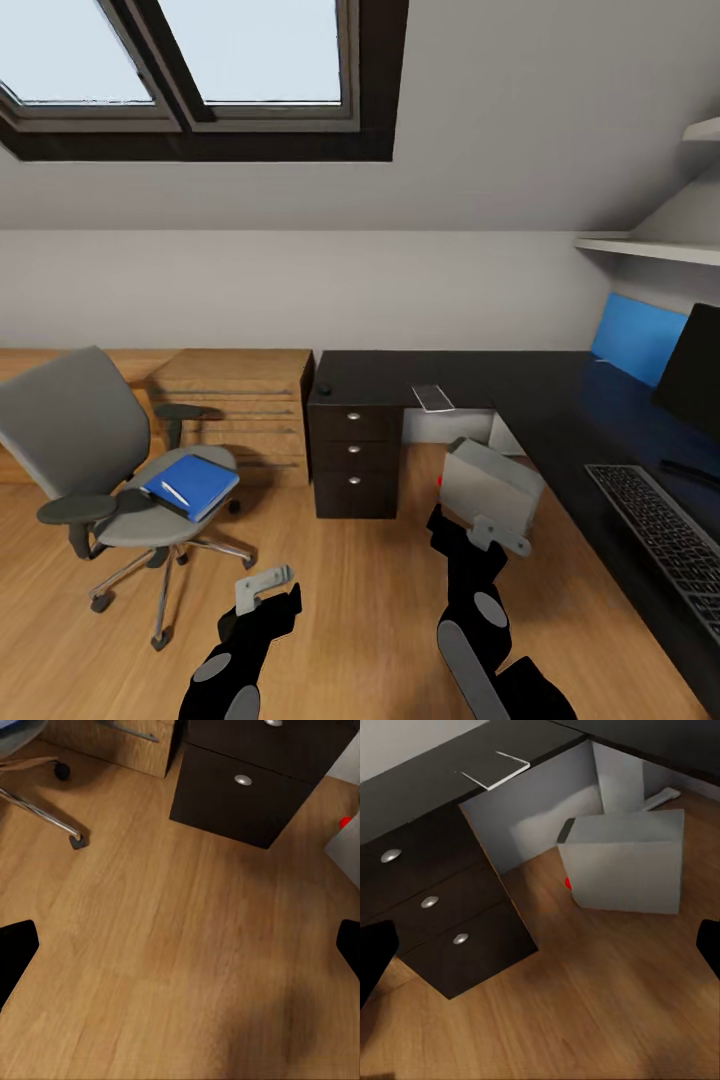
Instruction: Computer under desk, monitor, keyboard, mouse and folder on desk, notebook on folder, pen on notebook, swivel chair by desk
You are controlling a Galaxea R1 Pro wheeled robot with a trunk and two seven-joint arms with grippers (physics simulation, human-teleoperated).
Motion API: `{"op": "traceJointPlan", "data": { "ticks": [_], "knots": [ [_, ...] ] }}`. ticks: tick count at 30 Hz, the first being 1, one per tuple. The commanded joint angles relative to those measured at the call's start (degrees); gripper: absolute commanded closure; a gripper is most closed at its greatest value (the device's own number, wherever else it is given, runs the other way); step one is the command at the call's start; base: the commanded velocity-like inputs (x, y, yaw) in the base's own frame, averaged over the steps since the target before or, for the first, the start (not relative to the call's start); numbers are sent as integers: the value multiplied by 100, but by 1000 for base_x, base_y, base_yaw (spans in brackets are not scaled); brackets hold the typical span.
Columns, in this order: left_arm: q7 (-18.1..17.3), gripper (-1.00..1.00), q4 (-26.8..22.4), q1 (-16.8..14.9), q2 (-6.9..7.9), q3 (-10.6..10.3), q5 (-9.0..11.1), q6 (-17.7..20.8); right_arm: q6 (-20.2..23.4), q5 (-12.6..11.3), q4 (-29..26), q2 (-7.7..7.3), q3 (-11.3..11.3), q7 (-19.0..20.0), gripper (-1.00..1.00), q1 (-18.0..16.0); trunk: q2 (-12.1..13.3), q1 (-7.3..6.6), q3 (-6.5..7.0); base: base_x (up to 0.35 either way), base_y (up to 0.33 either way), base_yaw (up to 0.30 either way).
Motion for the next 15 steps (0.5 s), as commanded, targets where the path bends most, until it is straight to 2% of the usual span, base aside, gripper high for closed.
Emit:
{"op": "traceJointPlan", "data": {
  "ticks": [1,7,15],
  "knots": [
    [46,-100,-7,-5,2,-8,45,12,49,-7,-8,0,4,-36,-100,-7,-4,4,-7,314,136,0],
    [47,-100,-4,-5,2,-9,47,20,47,-6,16,0,2,-27,-100,-6,-4,4,-7,315,127,7],
    [54,-100,29,-5,-7,-32,45,14,45,-6,31,0,2,-23,-100,-6,-4,4,-45,323,5,211]
  ]
}}
